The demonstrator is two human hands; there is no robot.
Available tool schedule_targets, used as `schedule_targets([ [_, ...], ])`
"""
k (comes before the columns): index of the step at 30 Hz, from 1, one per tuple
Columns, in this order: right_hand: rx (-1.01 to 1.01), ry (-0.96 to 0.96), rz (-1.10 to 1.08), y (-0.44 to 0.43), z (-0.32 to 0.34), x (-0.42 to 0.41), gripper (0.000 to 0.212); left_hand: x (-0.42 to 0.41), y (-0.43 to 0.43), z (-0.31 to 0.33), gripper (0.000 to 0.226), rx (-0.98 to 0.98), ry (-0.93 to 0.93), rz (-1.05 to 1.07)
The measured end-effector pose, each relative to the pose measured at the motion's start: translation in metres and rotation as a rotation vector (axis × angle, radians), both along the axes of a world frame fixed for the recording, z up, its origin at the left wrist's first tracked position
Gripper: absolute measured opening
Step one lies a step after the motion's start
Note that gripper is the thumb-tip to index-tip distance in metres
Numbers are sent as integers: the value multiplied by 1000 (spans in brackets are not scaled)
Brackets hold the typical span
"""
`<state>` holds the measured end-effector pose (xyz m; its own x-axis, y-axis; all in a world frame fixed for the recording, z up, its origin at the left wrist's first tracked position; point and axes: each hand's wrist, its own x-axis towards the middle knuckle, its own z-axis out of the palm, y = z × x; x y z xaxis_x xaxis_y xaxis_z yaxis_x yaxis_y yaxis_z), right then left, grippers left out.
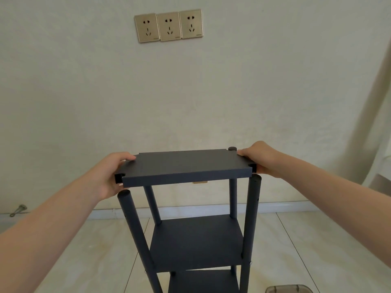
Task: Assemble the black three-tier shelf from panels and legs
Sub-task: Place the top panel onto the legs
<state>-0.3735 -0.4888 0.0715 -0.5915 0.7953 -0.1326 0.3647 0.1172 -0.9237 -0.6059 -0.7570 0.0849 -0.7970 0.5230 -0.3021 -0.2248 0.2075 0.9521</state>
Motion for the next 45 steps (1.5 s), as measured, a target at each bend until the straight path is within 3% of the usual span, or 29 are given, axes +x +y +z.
schedule_targets([
  [7,7,-7,0,7,-10,1,43,0,3,-11,16,-15,-4,-1],
  [12,-116,13,29,4,-15,-2,23,3,4,-12,12,10,1,25],
  [17,-106,-67,34,-2,-18,-8,34,8,5,-11,13,12,12,45],
  [24,-133,-59,10,-3,-10,-10,32,8,7,-14,15,-6,67,86],
  [28,-158,-51,30,-2,-4,-9,31,5,6,-12,23,19,-17,53],
  [36,-203,7,-7,-2,0,-9,28,3,11,-16,20,10,19,84],
  [42,-162,-3,0,-5,1,-10,29,5,6,-26,36,-29,-86,-17],
  [45,-130,-32,16,-6,0,-10,32,5,4,-33,20,18,-130,-6],
])
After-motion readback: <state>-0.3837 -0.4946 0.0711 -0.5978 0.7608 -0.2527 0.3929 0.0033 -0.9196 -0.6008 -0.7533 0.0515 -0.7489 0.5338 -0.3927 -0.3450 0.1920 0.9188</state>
